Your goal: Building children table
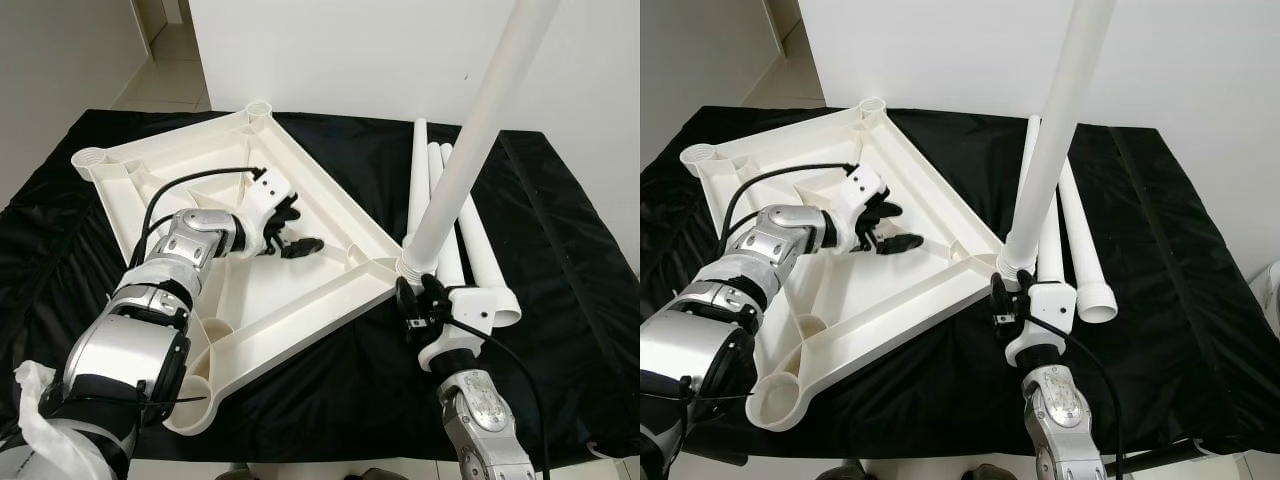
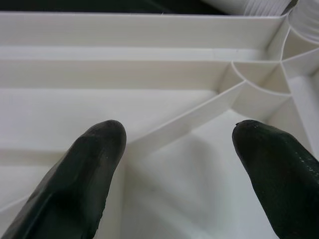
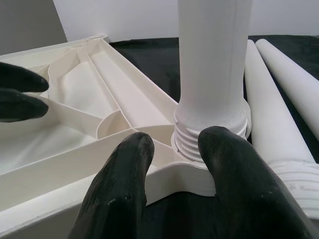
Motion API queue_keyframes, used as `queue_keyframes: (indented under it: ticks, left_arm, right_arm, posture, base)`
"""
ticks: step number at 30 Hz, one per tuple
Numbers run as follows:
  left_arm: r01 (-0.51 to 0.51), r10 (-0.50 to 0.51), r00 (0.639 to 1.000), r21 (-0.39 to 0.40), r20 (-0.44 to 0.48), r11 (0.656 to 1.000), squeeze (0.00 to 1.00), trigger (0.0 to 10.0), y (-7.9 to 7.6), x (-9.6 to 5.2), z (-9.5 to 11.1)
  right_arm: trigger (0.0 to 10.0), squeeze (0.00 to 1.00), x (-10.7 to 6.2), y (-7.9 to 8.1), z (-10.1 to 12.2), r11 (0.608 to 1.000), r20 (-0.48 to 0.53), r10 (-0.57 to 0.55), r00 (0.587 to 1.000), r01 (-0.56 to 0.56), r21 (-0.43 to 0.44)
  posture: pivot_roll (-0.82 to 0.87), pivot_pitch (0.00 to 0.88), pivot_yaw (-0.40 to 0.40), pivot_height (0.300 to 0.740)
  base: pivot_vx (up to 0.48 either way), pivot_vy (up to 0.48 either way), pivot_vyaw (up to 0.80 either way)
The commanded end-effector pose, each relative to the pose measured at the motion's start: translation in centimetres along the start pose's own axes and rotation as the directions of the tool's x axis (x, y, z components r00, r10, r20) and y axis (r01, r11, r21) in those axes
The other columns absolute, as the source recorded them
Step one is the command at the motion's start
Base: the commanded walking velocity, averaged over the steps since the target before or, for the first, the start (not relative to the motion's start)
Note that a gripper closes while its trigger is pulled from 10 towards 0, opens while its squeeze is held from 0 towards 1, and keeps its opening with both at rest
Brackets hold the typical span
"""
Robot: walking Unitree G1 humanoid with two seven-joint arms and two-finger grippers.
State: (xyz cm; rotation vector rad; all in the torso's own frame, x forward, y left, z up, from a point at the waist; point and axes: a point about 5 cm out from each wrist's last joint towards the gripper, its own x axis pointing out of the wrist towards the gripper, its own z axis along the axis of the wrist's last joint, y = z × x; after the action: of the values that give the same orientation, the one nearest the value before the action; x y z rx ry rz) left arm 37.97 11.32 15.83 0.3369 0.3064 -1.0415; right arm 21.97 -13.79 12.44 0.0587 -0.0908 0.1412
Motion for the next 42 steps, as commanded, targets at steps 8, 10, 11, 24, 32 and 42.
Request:
queue_keyframes:
  ticks: [8, 10, 11, 24, 32, 42]
  left_arm:
    - [-0.504, 0.504, 0.856, 0.030, -0.119, 0.863, 0.00, 10.0, 3.1, -1.8, -1.6]
    - [-0.504, 0.503, 0.856, 0.019, -0.122, 0.863, 0.00, 10.0, 3.2, -1.9, -1.7]
    - [-0.504, 0.503, 0.856, 0.019, -0.122, 0.863, 0.00, 10.0, 3.2, -1.9, -1.7]
    - [-0.560, 0.550, 0.809, 0.015, -0.209, 0.828, 0.00, 3.8, 3.5, -2.4, -2.8]
    - [-0.566, 0.555, 0.801, 0.019, -0.225, 0.824, 0.00, 1.4, 3.4, -2.3, -3.1]
    - [-0.625, 0.610, 0.749, 0.028, -0.257, 0.780, 0.00, 0.0, 3.6, -2.8, -3.9]
  right_arm:
    - [10.0, 0.00, -0.2, 0.3, -0.2, 1.000, -0.006, 0.016, 1.000, -0.016, 0.005]
    - [10.0, 0.00, -0.2, 0.3, -0.2, 1.000, -0.007, 0.018, 1.000, -0.018, 0.005]
    - [10.0, 0.00, -0.2, 0.3, -0.2, 1.000, -0.007, 0.018, 1.000, -0.018, 0.005]
    - [10.0, 0.00, -0.2, 0.6, -0.5, 1.000, -0.018, 0.022, 1.000, -0.022, 0.009]
    - [10.0, 0.00, -0.2, 0.5, -0.5, 1.000, -0.020, 0.018, 1.000, -0.018, 0.008]
    - [10.0, 0.00, -0.2, 0.3, -0.4, 1.000, -0.020, 0.008, 1.000, -0.008, 0.000]
  posture:
    - [-0.06, 0.010, 0.018, 0.740]
    - [-0.05, 0.009, 0.019, 0.740]
    - [-0.05, 0.009, 0.019, 0.740]
    - [-0.06, 0.016, 0.023, 0.740]
    - [-0.06, 0.024, 0.026, 0.740]
    - [-0.07, 0.027, 0.025, 0.740]
  base:
    - [0.000, 0.000, 0.00]
    - [0.000, 0.000, 0.00]
    - [0.000, 0.000, 0.00]
    - [0.000, 0.000, 0.00]
    - [0.000, 0.000, 0.00]
    - [0.000, 0.000, 0.00]
